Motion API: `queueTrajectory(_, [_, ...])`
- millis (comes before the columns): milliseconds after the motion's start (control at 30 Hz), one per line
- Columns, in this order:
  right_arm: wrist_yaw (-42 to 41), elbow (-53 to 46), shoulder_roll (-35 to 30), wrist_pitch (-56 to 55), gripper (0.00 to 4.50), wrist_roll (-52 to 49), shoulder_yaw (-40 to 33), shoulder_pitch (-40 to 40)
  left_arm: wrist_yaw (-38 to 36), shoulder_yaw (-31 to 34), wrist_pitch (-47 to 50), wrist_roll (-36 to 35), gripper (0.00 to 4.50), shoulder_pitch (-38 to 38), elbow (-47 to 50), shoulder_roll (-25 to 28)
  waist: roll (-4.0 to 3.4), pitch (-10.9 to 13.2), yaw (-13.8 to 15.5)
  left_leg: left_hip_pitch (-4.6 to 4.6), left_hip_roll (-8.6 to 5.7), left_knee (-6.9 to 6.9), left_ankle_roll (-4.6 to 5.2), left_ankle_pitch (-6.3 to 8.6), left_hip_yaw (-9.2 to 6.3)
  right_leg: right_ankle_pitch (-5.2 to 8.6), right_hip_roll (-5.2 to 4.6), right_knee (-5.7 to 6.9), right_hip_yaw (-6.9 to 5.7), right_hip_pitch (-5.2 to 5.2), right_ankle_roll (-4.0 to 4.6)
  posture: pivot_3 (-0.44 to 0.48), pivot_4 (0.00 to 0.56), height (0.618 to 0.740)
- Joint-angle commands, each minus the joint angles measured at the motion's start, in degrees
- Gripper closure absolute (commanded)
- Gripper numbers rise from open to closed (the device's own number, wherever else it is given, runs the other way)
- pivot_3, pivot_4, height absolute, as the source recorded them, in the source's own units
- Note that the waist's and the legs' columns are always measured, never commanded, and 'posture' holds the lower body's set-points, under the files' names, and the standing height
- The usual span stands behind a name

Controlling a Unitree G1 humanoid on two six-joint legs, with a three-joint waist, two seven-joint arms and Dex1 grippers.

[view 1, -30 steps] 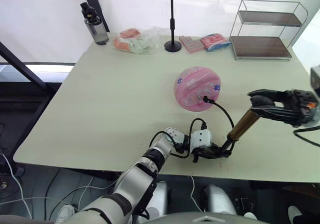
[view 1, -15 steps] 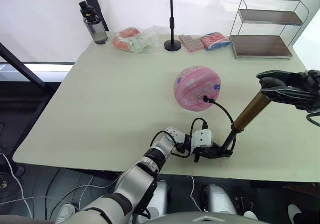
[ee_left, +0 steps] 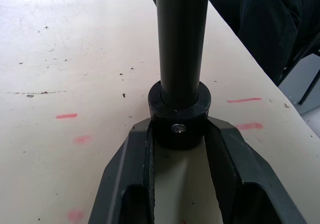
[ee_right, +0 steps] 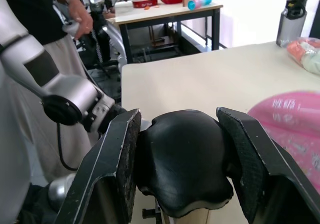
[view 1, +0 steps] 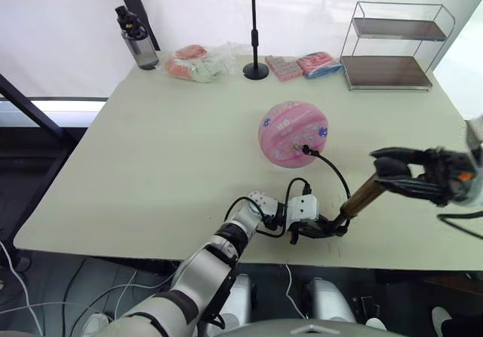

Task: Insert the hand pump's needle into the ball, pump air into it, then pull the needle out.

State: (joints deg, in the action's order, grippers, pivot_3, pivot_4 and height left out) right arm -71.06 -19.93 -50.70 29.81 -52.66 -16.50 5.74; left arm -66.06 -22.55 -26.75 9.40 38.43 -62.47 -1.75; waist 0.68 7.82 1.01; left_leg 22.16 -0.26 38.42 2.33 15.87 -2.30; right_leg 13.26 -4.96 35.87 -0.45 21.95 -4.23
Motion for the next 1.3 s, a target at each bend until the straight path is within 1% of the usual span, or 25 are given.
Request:
queueTrajectory(33, [-0.03, 3.4, 1.04, -3.06, 2.58, 8.16, 4.92, -2.53, -1.25, -1.88, 0.83, 2.13, 3.34, -1.4, -2.37, -0.06, 0.04, 0.02, -0.18, -0.09, -0.01, 0.0, 0.0, 0.0, -0.02, 0.02, 0.0, -0.02, 0.0, -0.1, -0.03, 0.0, 0.15, 0.74])
queueTrajectory(167, [-1.83, 9.16, 3.18, -10.35, 2.58, 14.85, 9.79, -4.91, -1.2, -1.86, 0.87, 2.15, 3.34, -1.31, -2.36, -0.07, 0.15, 0.01, -0.18, -0.19, -0.01, -0.03, 0.0, 0.0, -0.1, 0.03, 0.01, -0.03, -0.04, -0.25, -0.03, 0.0, 0.15, 0.74])
queueTrajectory(300, [-1.86, 13.08, 5.74, -13.63, 2.58, 16.72, 11.96, -5.51, -1.14, -1.84, 0.88, 2.18, 3.34, -1.29, -2.37, -0.08, 0.16, 0.01, -0.14, -0.22, -0.02, -0.03, 0.0, 0.0, -0.1, 0.03, 0.0, -0.03, -0.03, -0.27, -0.03, 0.0, 0.15, 0.74])
queueTrajectory(400, [-2.84, 16.02, 6.07, -18.25, 2.58, 20.96, 14.46, -6.25, -1.14, -1.85, 0.93, 2.19, 3.34, -1.27, -2.34, -0.08, 0.24, -0.06, -0.17, -0.25, -0.03, -0.03, 0.0, 0.0, -0.1, 0.03, 0.0, -0.03, -0.03, -0.3, -0.03, 0.0, 0.15, 0.74])
queueTrajectory(533, [-2.37, 16.78, 6.18, -19.83, 2.58, 20.6, 15.04, -6.7, -1.13, -1.77, 1.01, 2.24, 3.34, -1.33, -2.29, -0.13, 0.58, -0.32, -0.2, -0.34, -0.02, -0.04, -0.01, 0.0, -0.12, 0.03, 0.01, -0.03, -0.03, -0.36, -0.03, 0.0, 0.15, 0.74])
queueTrajectory(600, [-1.72, 15.08, 5.98, -18.5, 2.58, 17.85, 13.59, -6.62, -1.14, -1.7, 1.05, 2.3, 3.34, -1.4, -2.21, -0.14, 0.69, -0.4, -0.2, -0.34, -0.01, -0.05, -0.01, 0.01, -0.14, 0.03, 0.01, -0.04, -0.03, -0.36, -0.02, 0.0, 0.15, 0.74])
queueTrajectory(733, [-1.13, 10.97, 4.61, -15.21, 2.58, 13.16, 9.64, -5.44, -1.18, -1.66, 1.09, 2.32, 3.34, -1.6, -2.08, -0.01, 0.64, -0.37, -0.13, -0.29, -0.01, -0.06, -0.01, 0.01, -0.15, 0.03, -0.01, -0.05, -0.04, -0.33, -0.02, 0.0, 0.15, 0.74])
queueTrajectory(833, [-1.62, 8.47, 2.65, -12.81, 2.58, 10.68, 6.75, -4.25, -1.23, -1.71, 1.03, 2.36, 3.34, -1.68, -2.01, 0.04, 0.54, -0.29, -0.04, -0.2, -0.03, -0.06, -0.01, 0.01, -0.17, 0.03, -0.05, -0.08, -0.06, -0.28, -0.02, 0.0, 0.15, 0.74])
queueTrajectory(900, [-2.29, 7.09, 1.54, -11.41, 2.58, 8.95, 5.15, -3.63, -1.2, -1.75, 0.95, 2.39, 3.34, -1.7, -1.99, 0.07, 0.34, -0.14, 0.09, -0.17, -0.06, -0.05, -0.01, 0.01, -0.17, 0.03, -0.1, -0.09, -0.06, -0.27, -0.03, 0.0, 0.15, 0.74])
queueTrajectory(1100, [-0.93, 3.34, -2.52, -3.28, 2.58, 0.29, -1.4, 1.54, -1.31, -1.91, 0.88, 2.4, 3.34, -1.66, -2.02, 0.1, -0.27, 0.34, 0.25, 0.02, -0.17, -0.03, -0.01, 0.01, -0.19, 0.02, -0.18, -0.12, -0.07, -0.14, -0.04, 0.0, 0.15, 0.74])
queueTrajectory(1300, [0.01, 3.87, -8.6, 5.09, 2.58, -7.67, -7.78, 9.54, -1.37, -2.1, 0.97, 2.28, 3.34, -1.77, -1.91, 0.01, -0.36, 0.43, 0.27, 0.31, -0.22, 0.04, -0.01, 0.0, -0.35, 0.02, -0.2, -0.12, -0.2, 0.06, -0.05, 0.0, 0.15, 0.74])
